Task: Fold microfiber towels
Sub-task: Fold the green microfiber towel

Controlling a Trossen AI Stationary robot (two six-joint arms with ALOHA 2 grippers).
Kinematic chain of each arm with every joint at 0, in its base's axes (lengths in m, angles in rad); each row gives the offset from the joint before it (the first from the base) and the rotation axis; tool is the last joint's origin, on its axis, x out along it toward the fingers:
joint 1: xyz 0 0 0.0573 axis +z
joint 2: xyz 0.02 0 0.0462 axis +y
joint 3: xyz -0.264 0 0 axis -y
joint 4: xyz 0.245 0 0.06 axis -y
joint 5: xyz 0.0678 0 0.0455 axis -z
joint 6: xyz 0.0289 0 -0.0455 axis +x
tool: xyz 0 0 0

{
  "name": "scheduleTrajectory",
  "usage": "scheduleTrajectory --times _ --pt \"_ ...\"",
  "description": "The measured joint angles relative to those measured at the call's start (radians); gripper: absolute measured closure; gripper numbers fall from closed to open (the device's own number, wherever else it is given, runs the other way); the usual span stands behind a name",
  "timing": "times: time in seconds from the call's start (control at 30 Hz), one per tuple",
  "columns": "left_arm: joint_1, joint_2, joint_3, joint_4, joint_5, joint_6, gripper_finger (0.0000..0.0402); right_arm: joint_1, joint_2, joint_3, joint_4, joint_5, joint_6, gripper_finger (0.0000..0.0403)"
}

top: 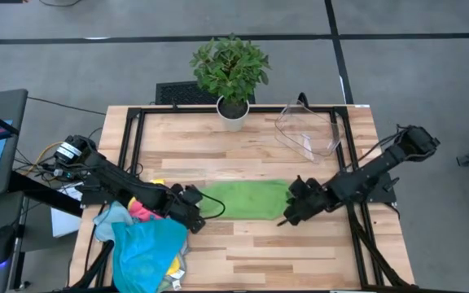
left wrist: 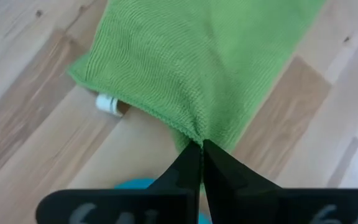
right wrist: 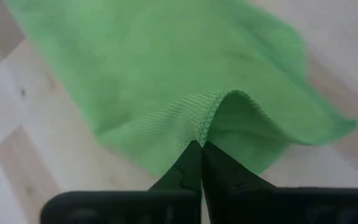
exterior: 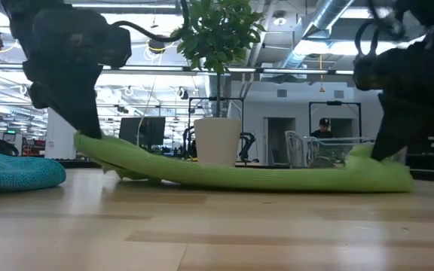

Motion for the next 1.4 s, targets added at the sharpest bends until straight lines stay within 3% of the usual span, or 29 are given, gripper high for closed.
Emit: scheduleTrajectory --times 0.13,0.3,0.47,0.87,1.3,1.4 --pt "-0.001 0.000 0.000 -0.005 -0.002 -0.002 0.0401 -0.026 -0.022 0.000 -0.047 -0.034 -0.036 0.0313" --pt "-0.001 0.000 0.000 -0.005 -0.022 -0.003 0.0401 0.022 -0.089 -0.001 -0.059 -0.033 -0.051 0.0227" --pt "-0.001 0.000 0.000 -0.006 -0.037 -0.006 0.0401 0.101 -0.122 -0.020 -0.087 -0.001 0.055 0.0173" --pt "0.000 0.000 -0.001 -0.024 -0.042 -0.006 0.0401 0.322 -0.013 -0.046 -0.057 0.111 0.289 0.0183" --pt "0.000 0.000 -0.001 -0.029 -0.043 -0.006 0.0401 0.283 0.148 -0.045 0.078 0.121 0.201 0.0185" --pt "0.000 0.000 -0.001 -0.029 -0.043 -0.006 0.0401 0.272 0.150 -0.045 0.126 0.116 0.142 0.0203"
